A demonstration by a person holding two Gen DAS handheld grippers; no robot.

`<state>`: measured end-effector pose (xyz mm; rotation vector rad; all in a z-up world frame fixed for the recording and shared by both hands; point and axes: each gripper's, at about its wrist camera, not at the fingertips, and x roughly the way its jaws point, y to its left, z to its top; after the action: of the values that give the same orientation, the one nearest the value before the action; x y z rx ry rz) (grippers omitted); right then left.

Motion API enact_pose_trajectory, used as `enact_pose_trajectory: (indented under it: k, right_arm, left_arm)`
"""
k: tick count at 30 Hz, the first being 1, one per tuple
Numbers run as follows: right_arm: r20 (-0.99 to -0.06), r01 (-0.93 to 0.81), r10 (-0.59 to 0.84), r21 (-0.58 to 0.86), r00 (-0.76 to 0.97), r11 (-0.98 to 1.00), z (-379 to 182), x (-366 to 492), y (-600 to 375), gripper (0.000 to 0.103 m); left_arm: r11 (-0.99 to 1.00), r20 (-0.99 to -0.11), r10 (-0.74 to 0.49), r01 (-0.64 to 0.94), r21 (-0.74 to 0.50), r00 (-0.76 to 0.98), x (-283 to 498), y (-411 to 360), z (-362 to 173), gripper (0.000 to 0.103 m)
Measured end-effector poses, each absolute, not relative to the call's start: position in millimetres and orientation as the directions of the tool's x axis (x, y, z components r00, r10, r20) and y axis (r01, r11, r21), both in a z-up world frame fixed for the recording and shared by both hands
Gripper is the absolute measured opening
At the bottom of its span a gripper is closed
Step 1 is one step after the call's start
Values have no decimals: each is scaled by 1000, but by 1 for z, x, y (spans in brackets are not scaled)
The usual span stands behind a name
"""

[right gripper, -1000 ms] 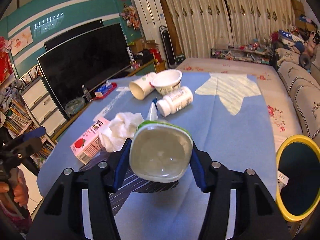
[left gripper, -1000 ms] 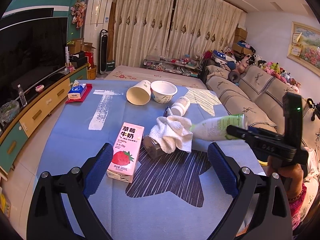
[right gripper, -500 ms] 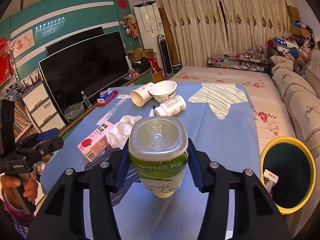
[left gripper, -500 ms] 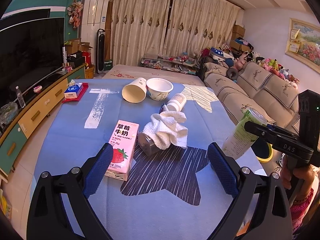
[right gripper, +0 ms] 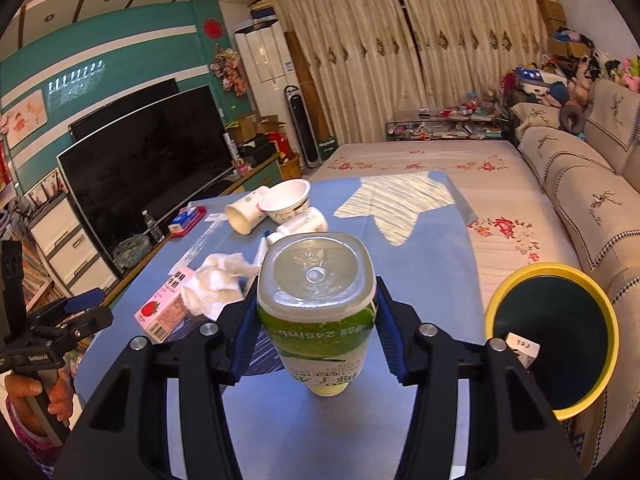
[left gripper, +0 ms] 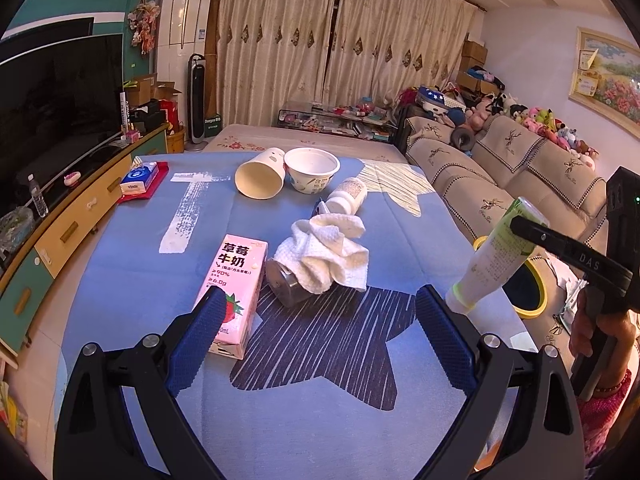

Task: Collect trash
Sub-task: 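Carry the coconut water bottle over the bin and open the right gripper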

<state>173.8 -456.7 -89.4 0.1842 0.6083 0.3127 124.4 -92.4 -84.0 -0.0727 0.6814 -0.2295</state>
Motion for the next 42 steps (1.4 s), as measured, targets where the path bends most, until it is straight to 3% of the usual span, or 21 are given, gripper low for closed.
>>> enact_pose_trajectory:
  k: [16,22,31,33,35,42]
  right_arm:
    - [-537,134,31,265,843,955,-109,185,-586,50]
    - [-605,272,-74,241,792,932,-143,202,-626,50]
    - [-705,378,-122,220,699,899,-200,227,-656,50]
    - [-717,387,-126,212,685,897,-208,230,-657,51]
    - [-712,395,-146,197,687,897,-208,229,-655,61]
    - [-668,379,-161,195,726,905,-187,208,-628,68]
  left_arm:
    - [968,-647,-245,224,-116,722,135,-124,-90,94]
    - [966,-661,-248,236,-110,708,141,-133,-93,94]
    - [966,-678,-241,237,-101,695,148,-139,-98,94]
    - [966,-680,-241,237,-101,692,150,-140,-99,94]
    - [966,-681,-242,239,-101,691,149,-140,-99,94]
    - [967,-683,-237,232,-101,691,149,-138,-101,94]
